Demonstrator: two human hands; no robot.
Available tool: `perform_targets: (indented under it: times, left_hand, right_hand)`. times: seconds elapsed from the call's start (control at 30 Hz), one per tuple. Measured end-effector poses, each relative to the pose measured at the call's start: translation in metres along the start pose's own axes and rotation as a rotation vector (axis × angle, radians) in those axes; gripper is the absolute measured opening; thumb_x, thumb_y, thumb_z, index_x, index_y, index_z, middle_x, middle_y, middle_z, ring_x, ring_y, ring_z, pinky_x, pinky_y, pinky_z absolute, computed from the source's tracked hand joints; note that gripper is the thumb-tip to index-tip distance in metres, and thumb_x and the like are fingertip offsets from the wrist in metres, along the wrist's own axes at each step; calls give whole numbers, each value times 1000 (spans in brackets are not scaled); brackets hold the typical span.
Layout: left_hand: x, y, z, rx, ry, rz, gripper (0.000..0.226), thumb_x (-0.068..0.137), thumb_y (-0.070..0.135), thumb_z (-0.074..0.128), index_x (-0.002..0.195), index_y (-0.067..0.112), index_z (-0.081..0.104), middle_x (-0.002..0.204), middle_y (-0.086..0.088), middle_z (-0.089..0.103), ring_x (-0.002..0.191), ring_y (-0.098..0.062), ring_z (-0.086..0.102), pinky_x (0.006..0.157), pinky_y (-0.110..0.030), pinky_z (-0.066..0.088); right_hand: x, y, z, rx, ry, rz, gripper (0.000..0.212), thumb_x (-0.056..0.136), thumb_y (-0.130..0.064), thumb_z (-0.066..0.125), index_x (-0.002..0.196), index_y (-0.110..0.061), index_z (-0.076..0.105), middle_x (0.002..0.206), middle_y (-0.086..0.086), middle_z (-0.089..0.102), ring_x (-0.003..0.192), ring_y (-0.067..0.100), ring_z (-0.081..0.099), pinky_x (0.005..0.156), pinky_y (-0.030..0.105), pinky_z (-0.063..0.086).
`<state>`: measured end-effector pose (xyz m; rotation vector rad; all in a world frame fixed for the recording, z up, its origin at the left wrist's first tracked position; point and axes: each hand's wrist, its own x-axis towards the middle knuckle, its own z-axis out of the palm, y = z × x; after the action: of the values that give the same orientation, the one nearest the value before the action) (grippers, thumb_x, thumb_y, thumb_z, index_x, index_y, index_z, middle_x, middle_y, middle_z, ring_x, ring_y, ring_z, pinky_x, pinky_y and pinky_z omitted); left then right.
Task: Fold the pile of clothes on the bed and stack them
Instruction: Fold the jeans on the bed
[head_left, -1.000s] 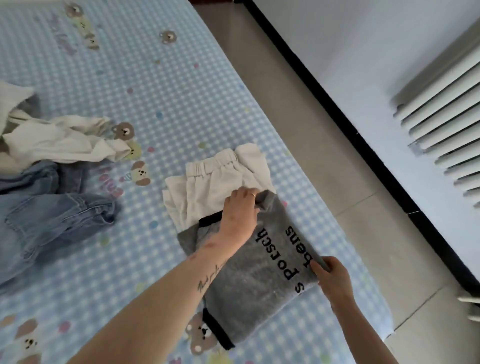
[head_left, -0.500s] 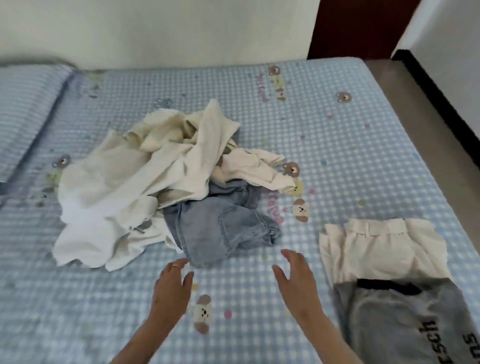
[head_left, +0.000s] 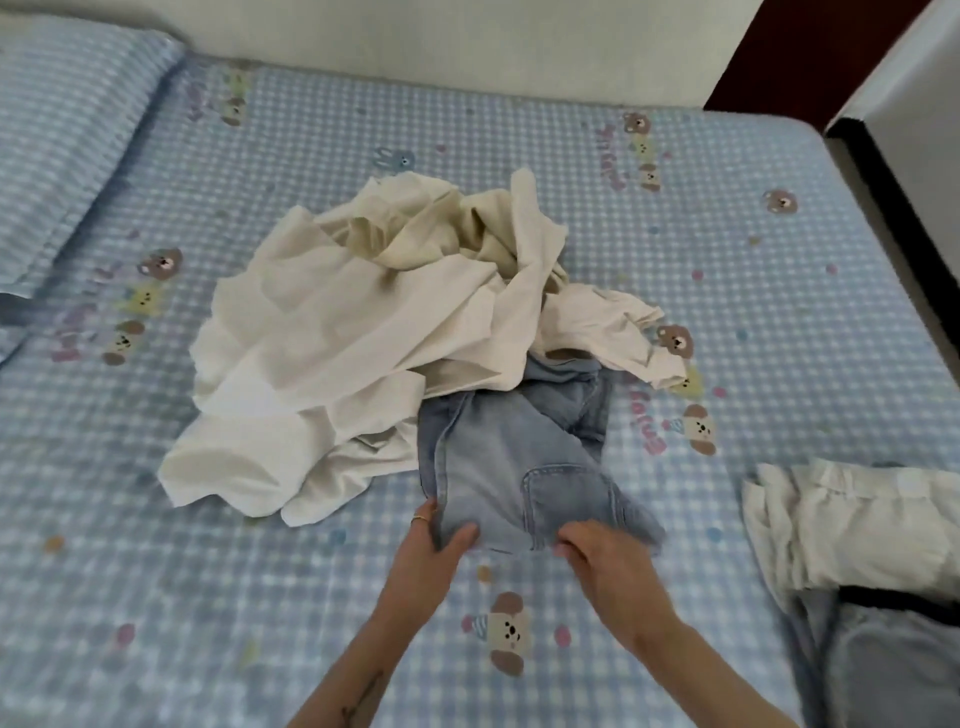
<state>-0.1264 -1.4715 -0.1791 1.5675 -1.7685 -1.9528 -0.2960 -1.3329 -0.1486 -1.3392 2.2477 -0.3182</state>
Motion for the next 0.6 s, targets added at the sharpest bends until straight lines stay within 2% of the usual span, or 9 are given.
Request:
perform_targets:
  times: [0.07,0.1,0.2,0.27,0.33,0.4,0.47,0.53,0.6]
  left_hand:
    - [-3,-6,1,25,48,13,10,89,17,64,96,20,58,86,5,68,83,-17,66,72,-18,52]
    - [-10,-13,-2,58,84,29,9,89,16,63,83,20,57,71,6,66,69,-17,63,59,-12,46]
    - [-38,-40,-33,123,180,-1,24,88,17,64,68,19,51,57,2,62,56,-15,56,50,-22,42]
    - [-56,-50,-59,242,184,24,20,88,19,63,71,21,54,60,-3,62,58,-12,57,55,-28,41]
    - [-66,-51,-71,328,179,84,20,89,17,61,74,25,52,59,2,59,57,-3,55,52,-18,38]
    - [-69,-48,-72,376,183,138,23,91,14,59,73,26,49,56,6,57,55,0,54,51,-15,39]
    - [-71,-44,-72,381,176,173,24,92,12,56,73,24,48,53,7,56,56,2,56,50,-12,39]
    - [-75,-40,-71,354,161,201,20,94,12,53,76,20,49,57,4,56,59,6,58,49,-10,39]
    - [-85,-36,-72,315,156,215,16,94,12,52,78,15,51,62,1,56,58,6,58,49,-10,39]
  right_hand:
    - [-38,-16,13,64,-97,-31,21,96,-32,50,83,-18,59,80,-5,62,76,12,56,66,21,34]
    - [-52,-19,19,113,-110,-15,20,96,-35,50,88,-21,63,83,-8,63,77,8,56,67,17,34]
    - [-73,-2,38,316,130,279,20,95,-31,53,111,-26,64,104,-19,61,97,1,57,84,16,41]
    - [-71,17,53,365,204,617,42,96,-29,50,134,-12,48,134,1,52,125,18,47,104,31,36]
    - [-62,30,72,482,101,858,60,96,-33,50,144,0,31,147,17,39,134,32,39,107,39,32]
    - [-52,32,88,599,101,940,61,93,-36,56,138,1,39,136,21,50,124,36,49,98,40,40]
    - [-44,33,92,658,133,949,47,90,-33,63,119,3,56,113,20,63,100,33,60,83,39,47]
    - [-47,30,85,679,195,912,32,88,-24,65,102,4,64,92,16,66,82,27,59,72,36,46]
    - [-65,29,69,618,362,839,14,88,-15,64,92,-2,64,82,10,64,76,25,57,67,31,41]
